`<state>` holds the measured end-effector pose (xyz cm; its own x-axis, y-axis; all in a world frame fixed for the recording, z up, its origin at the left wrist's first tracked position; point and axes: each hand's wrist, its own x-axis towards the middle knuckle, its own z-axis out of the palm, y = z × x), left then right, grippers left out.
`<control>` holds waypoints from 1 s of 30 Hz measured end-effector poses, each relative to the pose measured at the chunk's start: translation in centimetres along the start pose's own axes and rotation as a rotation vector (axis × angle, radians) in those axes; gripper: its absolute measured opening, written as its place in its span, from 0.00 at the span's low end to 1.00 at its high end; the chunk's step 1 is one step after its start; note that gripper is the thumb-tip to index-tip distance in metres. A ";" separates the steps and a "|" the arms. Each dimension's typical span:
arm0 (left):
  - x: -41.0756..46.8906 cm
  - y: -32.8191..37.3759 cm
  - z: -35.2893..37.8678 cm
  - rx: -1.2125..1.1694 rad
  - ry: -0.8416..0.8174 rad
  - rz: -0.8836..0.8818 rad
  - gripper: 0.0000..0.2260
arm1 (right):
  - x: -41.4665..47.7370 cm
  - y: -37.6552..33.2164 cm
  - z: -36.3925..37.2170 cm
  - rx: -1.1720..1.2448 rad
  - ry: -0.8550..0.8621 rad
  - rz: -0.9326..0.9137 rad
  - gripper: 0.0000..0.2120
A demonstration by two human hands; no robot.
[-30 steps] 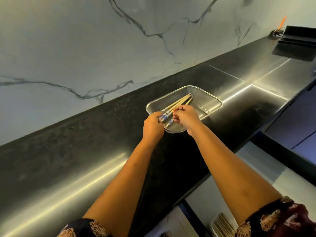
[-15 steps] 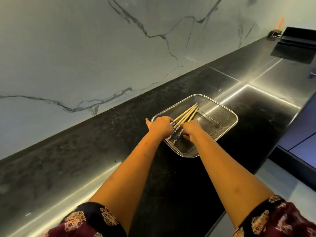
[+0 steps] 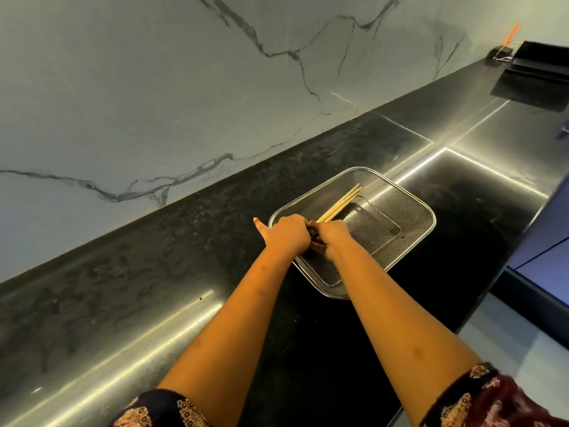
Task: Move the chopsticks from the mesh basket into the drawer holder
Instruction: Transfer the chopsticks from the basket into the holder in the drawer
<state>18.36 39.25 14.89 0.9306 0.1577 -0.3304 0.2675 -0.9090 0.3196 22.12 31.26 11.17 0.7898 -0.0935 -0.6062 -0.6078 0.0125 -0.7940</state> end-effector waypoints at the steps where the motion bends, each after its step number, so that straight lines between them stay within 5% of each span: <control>1: 0.1 0.0 -0.1 -0.010 -0.014 -0.007 0.13 | -0.1 0.0 -0.1 0.035 -0.017 0.021 0.05; 6: -0.4 0.1 -0.7 -0.169 0.014 -0.038 0.15 | -1.7 -0.6 -0.7 0.142 -0.066 0.083 0.02; 13: -2.4 -0.3 -0.9 -0.550 0.315 -0.096 0.13 | -5.0 -1.7 -2.5 0.313 -0.232 0.096 0.08; 22: -6.2 0.3 -0.4 -0.844 0.332 -0.162 0.08 | -10.7 -0.9 -5.5 0.242 -0.381 0.022 0.05; 30: -14.3 3.3 1.1 -1.443 -0.092 -0.167 0.16 | -16.8 3.0 -11.5 0.035 -0.602 -0.003 0.07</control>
<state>5.62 33.55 19.70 0.8600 0.1453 -0.4892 0.4338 0.2968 0.8507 6.03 21.40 19.52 0.7051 0.4863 -0.5160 -0.6106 0.0465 -0.7906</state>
